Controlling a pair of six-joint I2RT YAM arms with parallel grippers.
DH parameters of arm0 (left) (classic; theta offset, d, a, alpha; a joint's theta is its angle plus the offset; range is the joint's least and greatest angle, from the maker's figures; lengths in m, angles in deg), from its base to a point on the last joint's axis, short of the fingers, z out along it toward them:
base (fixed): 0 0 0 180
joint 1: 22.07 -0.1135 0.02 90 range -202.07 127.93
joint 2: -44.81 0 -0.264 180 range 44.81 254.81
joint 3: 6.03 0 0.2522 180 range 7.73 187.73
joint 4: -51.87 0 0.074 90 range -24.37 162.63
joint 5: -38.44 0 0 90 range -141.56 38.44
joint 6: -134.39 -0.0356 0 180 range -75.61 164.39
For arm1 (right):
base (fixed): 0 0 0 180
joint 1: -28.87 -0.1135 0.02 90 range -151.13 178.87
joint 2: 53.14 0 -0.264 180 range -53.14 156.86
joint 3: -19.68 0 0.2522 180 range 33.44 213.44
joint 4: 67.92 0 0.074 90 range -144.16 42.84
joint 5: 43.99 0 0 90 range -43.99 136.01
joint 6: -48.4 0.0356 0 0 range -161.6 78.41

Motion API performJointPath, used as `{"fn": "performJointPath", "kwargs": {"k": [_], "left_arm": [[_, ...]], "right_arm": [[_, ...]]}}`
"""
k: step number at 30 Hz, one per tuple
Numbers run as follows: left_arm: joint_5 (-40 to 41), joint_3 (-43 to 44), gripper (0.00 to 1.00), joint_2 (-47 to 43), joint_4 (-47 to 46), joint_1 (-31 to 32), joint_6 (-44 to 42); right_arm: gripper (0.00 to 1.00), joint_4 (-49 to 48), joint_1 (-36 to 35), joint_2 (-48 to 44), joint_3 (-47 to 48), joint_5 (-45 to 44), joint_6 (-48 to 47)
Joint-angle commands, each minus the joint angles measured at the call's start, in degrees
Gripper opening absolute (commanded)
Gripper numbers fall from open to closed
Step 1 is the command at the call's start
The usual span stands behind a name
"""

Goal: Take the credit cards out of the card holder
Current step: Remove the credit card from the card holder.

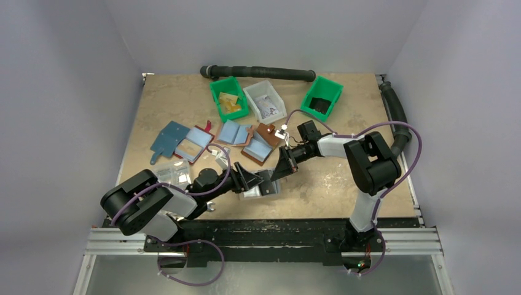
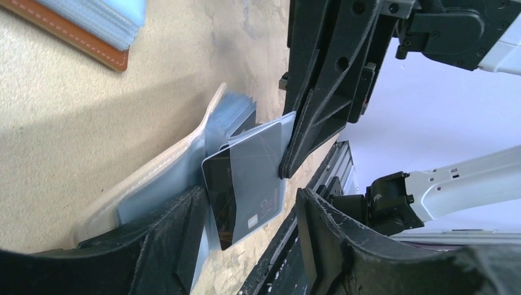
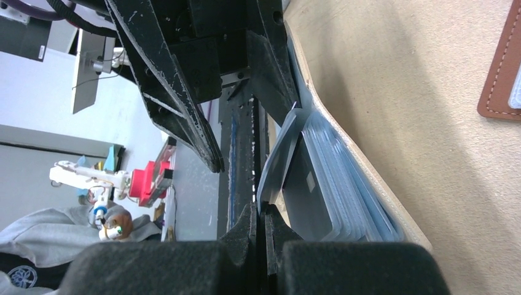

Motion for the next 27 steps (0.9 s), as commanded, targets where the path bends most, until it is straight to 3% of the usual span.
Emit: {"fn": "performJointPath", "kwargs": {"k": [1,6,13,18,27], "left_arm": [[2.3,0.4,0.58,0.4,-5.5,-0.7,-2.9],[1.1,1.0,0.49,0.9,-7.6,-0.7,-3.7],[-0.9,0.7,0.25,3.6,-11.8,-0.8,-3.3],[-1.6,0.2,0.00,4.6,-12.9,-1.1,-3.2],[-3.0,-1.3,0.00,5.2,-12.7,-2.6,-3.4]], "right_arm": [[0.00,1.6,-0.1,-3.0,2.1,7.7,-0.5],[0.00,1.5,-0.1,-2.6,2.2,6.6,-0.4],[0.00,1.7,-0.1,-1.9,2.4,3.8,-0.2],[0.00,1.6,-0.1,-1.9,2.5,2.8,-0.2],[0.00,3.2,1.0,-1.5,3.0,-5.4,-1.5]]}}
